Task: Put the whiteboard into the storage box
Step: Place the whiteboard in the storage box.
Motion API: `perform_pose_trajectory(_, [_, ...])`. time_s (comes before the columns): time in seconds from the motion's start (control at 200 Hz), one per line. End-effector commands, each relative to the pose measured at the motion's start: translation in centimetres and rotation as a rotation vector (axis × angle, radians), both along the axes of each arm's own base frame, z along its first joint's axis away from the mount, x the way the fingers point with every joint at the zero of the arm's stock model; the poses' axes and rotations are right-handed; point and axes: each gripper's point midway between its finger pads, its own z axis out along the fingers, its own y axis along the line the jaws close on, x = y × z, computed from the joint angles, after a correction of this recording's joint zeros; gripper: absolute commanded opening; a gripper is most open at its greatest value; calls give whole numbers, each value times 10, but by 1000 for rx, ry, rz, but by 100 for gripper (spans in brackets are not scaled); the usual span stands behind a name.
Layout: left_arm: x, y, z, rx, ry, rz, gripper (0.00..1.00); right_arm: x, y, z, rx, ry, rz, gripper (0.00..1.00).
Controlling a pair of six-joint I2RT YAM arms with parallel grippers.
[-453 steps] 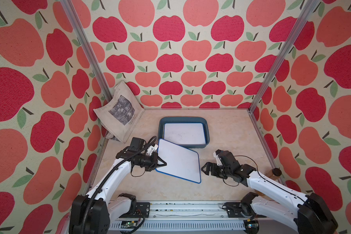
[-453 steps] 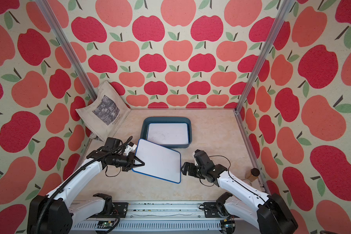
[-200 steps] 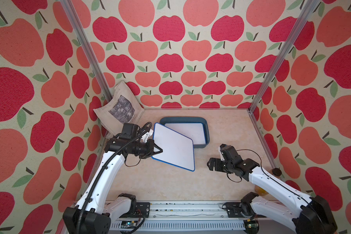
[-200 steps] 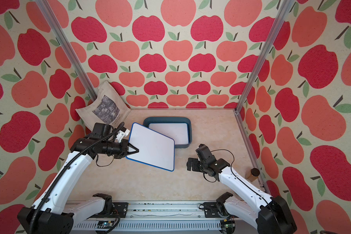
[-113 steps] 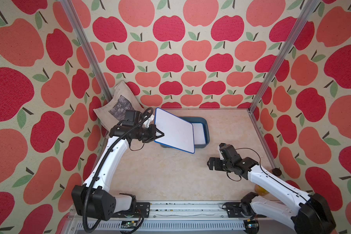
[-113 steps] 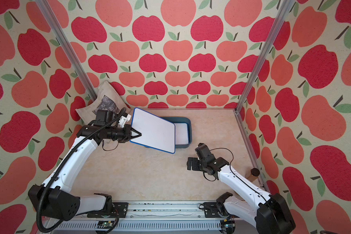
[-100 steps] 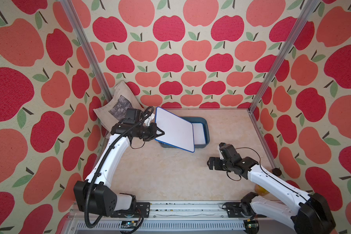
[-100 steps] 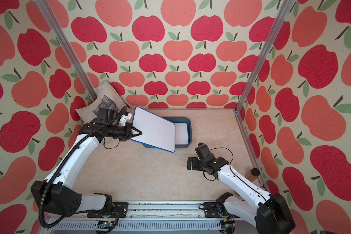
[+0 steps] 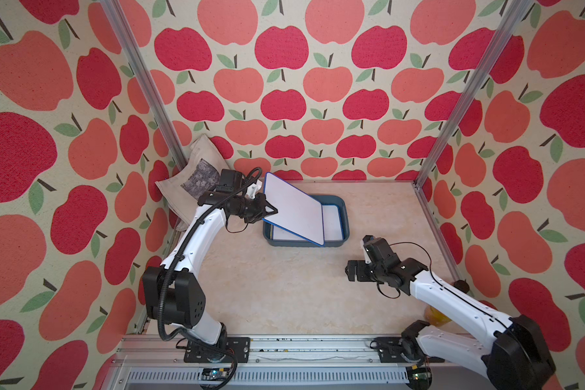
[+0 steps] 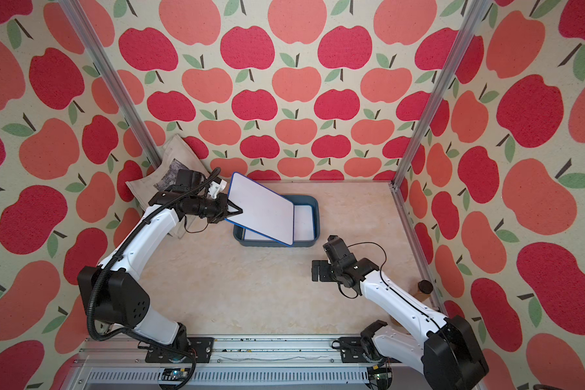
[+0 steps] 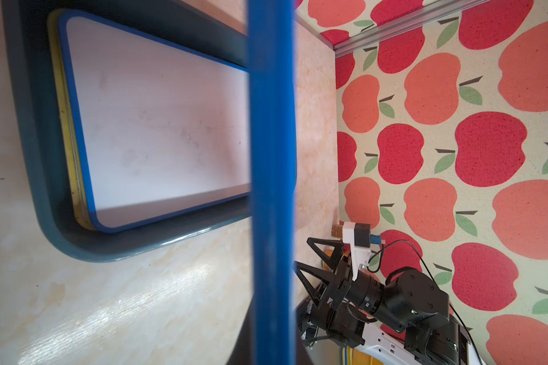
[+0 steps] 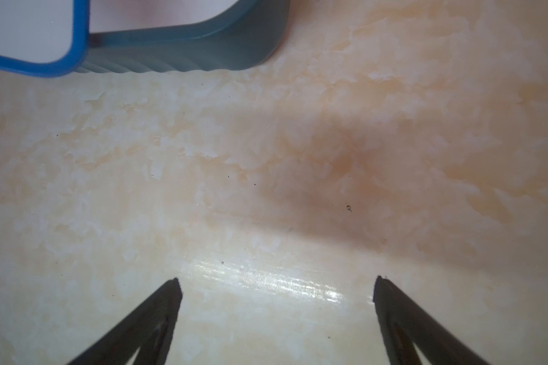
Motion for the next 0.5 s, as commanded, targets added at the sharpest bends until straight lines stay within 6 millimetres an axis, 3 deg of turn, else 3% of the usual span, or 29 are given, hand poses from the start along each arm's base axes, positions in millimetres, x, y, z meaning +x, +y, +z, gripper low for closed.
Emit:
perform_pose_trajectory(0.0, [17, -12, 32, -81, -105, -44, 9, 8, -3, 8, -29, -34, 6, 99])
perform_pose_trajectory(0.495, [54, -31, 3, -84, -57, -54, 9, 17, -1, 10, -65, -50, 31, 99])
